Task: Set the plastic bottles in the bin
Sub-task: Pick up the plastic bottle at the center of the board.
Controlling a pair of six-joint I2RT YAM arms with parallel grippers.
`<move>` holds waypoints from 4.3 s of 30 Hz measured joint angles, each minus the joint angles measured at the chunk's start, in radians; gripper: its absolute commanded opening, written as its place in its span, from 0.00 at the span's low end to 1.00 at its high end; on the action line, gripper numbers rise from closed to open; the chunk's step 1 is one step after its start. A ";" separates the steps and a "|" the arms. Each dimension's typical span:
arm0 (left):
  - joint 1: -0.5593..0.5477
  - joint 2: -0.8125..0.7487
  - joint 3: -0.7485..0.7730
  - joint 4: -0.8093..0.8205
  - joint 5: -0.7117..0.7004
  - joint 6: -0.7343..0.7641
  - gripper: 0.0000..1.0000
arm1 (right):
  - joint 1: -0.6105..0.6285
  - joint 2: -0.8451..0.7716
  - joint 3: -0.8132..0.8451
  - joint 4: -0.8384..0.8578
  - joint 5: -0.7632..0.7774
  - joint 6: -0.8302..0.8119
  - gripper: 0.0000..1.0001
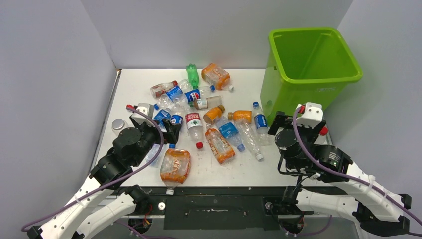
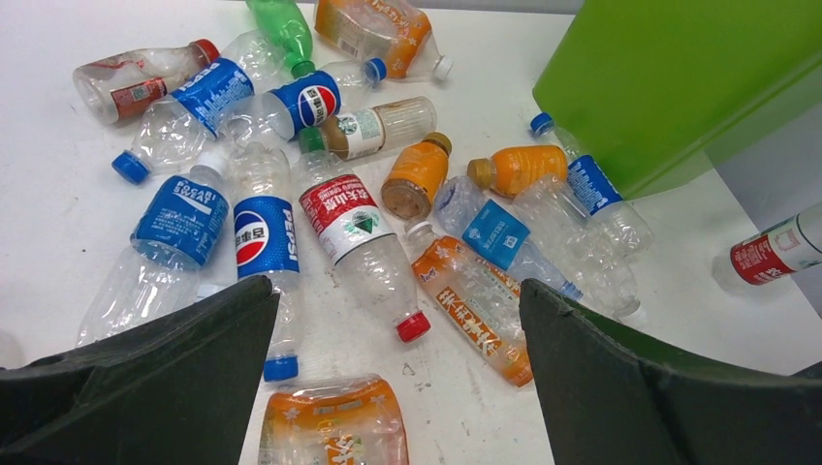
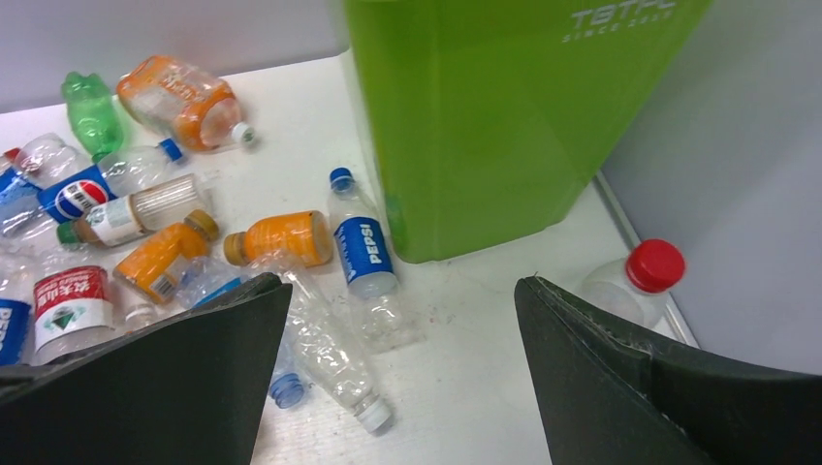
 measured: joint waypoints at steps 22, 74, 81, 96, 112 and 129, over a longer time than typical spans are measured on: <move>0.007 0.020 -0.046 0.050 0.045 0.004 0.96 | -0.005 0.092 0.068 -0.364 0.161 0.395 0.90; 0.013 0.037 -0.046 0.047 0.093 0.002 0.96 | -0.909 0.036 -0.261 0.254 -0.159 0.032 0.90; 0.015 0.036 -0.046 0.047 0.096 0.002 0.96 | -1.027 0.106 -0.325 0.339 -0.266 -0.010 0.90; 0.024 0.006 -0.046 0.047 0.118 0.002 0.96 | -1.059 0.109 -0.397 0.414 -0.321 -0.040 0.97; 0.024 -0.012 -0.046 0.048 0.119 0.002 0.96 | -1.065 0.114 -0.409 0.460 -0.338 -0.076 0.58; 0.023 -0.050 -0.046 0.072 0.126 0.002 0.96 | -0.988 -0.022 -0.363 0.345 -0.391 -0.082 0.06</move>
